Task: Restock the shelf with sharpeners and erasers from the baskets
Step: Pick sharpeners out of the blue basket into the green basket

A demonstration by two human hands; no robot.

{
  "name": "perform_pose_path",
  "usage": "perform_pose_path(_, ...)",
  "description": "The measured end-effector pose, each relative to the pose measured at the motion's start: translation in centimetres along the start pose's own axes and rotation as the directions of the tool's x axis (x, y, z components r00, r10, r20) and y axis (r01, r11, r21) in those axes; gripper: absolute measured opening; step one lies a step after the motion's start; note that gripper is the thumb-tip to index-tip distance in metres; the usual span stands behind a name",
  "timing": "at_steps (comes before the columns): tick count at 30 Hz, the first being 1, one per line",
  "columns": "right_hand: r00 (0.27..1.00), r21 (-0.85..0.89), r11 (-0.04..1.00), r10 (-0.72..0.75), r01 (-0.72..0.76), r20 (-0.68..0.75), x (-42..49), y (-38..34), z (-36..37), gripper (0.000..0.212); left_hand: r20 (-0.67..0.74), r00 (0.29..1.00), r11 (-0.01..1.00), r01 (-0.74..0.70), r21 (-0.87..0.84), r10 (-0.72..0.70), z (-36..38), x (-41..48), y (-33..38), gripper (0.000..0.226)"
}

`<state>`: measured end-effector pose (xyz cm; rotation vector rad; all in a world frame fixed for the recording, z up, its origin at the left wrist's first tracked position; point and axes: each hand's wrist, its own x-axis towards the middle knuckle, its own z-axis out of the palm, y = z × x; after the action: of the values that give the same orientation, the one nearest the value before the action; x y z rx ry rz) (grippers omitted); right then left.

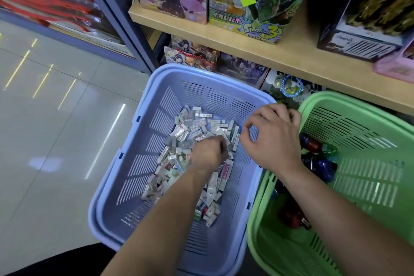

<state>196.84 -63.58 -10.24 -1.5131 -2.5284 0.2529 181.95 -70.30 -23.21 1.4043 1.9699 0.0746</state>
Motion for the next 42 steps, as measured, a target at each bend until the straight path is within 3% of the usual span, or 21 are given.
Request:
perform_pose_path(3,1.0,0.008,1.0,0.002,-0.002,0.004,0.0,0.0,0.0,0.018,-0.047,0.996,0.997,-0.075,0.003,0.075,0.8,-0.4,-0.5,0.026)
perform_pose_path(6,1.0,0.012,1.0,0.0,0.0,-0.005,0.0,0.1,0.0,0.018,0.017,0.983,0.98,-0.186,0.067,0.185,0.9,-0.5,-1.0,0.039)
perform_pose_path(11,1.0,0.005,1.0,-0.004,0.004,-0.003,0.0,0.0,0.1,0.017,0.161,0.976,0.982,-0.166,0.092,0.15,-1.0,-0.9,-2.5,0.029)
perform_pose_path(15,1.0,-0.008,1.0,-0.002,0.001,-0.007,-0.1,0.1,0.2,0.017,0.031,0.983,0.974,-0.181,0.132,0.179,-2.8,0.7,-1.9,0.029)
perform_pose_path(19,1.0,-0.018,1.0,0.004,-0.004,-0.01,0.0,0.1,0.4,0.017,-0.003,0.98,0.977,-0.196,0.089,0.197,-1.5,3.6,0.5,0.068)
perform_pose_path(23,1.0,-0.038,0.999,0.002,-0.002,-0.005,-0.1,0.1,0.4,0.015,-0.001,0.971,0.943,-0.231,0.24,0.238,0.7,2.9,1.0,0.062)
perform_pose_path(26,1.0,-0.041,0.999,-0.006,0.006,-0.006,0.0,0.1,0.5,0.016,0.063,0.936,0.906,-0.35,0.237,0.345,-0.2,2.1,-0.6,0.057)
perform_pose_path(28,1.0,-0.039,0.999,-0.008,0.008,-0.01,0.0,0.1,0.4,0.017,0.147,0.926,0.91,-0.37,0.184,0.347,-1.8,1.4,-2.3,0.063)
perform_pose_path(31,1.0,-0.047,0.999,-0.015,0.014,-0.006,0.0,0.2,0.4,0.02,0.236,0.922,0.89,-0.366,0.271,0.307,-3.3,-0.8,-4.0,0.069)
perform_pose_path(38,0.997,-0.118,0.992,-0.034,0.043,0.073,-0.1,0.3,0.1,0.017,0.15,0.938,0.873,-0.346,0.344,0.312,-8.9,-6.2,-3.7,0.054)
perform_pose_path(42,0.97,-0.051,0.979,-0.187,0.197,0.153,0.2,-1.6,-0.8,0.033,-0.052,0.945,0.899,-0.29,0.329,0.324,-15.1,-10.1,-4.4,0.048)
